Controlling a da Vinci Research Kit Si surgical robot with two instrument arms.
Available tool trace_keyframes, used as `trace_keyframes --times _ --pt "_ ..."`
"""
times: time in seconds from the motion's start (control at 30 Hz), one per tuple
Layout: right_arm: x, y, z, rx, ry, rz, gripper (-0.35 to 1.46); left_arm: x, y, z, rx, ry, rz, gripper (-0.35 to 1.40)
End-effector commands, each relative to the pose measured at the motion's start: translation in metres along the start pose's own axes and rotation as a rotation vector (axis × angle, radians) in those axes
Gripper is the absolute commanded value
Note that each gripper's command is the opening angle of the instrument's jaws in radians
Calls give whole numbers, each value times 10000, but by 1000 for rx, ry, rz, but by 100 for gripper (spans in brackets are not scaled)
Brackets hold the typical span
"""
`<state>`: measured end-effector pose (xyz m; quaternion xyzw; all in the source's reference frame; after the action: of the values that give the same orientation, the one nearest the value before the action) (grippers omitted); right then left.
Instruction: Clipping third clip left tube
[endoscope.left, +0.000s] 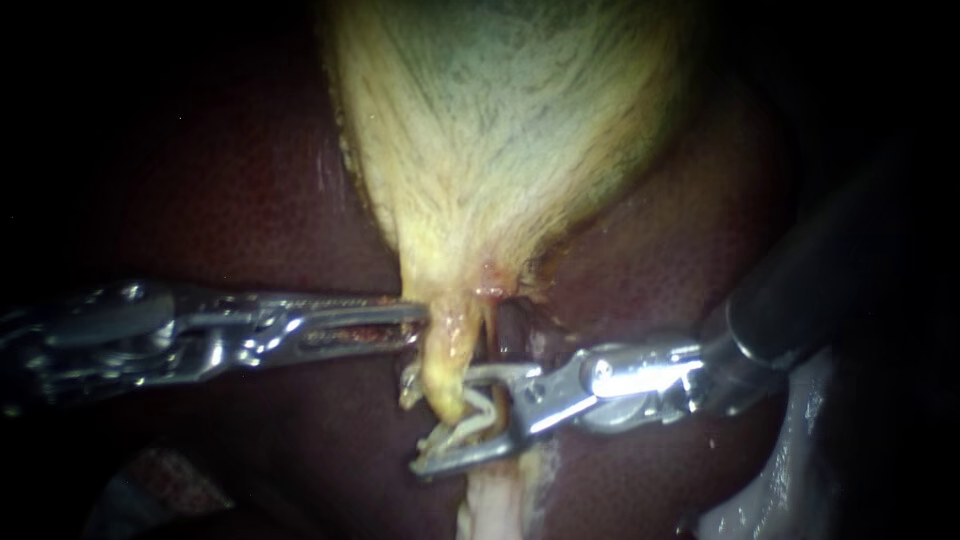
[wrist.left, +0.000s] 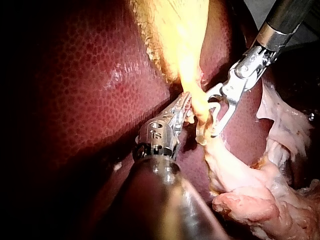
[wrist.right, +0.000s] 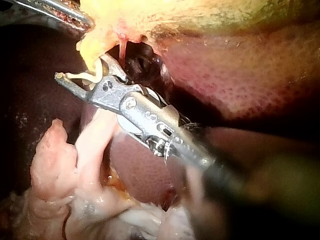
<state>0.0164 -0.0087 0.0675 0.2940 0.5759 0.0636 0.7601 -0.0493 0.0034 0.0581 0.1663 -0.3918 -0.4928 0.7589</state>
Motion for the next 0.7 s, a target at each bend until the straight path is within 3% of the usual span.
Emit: trace_keyframes --times 0.03,0.47,0.6,0.63,0.7 --pt "3 0 -2 0 2 3 53 0 0 0 1 0 0 -35" --pt "-1 -3 0 1 1 5 42 0 0 1 0 0 0 -35" --pt "-3 -3 1 1 0 22 23 0 0 1 0 0 0 -35" --pt "-4 -2 0 1 3 28 6 0 0 2 0 0 0 -35" --pt "-6 -1 -2 -2 3 28 -11 0 -1 2 0 0 0 -35"
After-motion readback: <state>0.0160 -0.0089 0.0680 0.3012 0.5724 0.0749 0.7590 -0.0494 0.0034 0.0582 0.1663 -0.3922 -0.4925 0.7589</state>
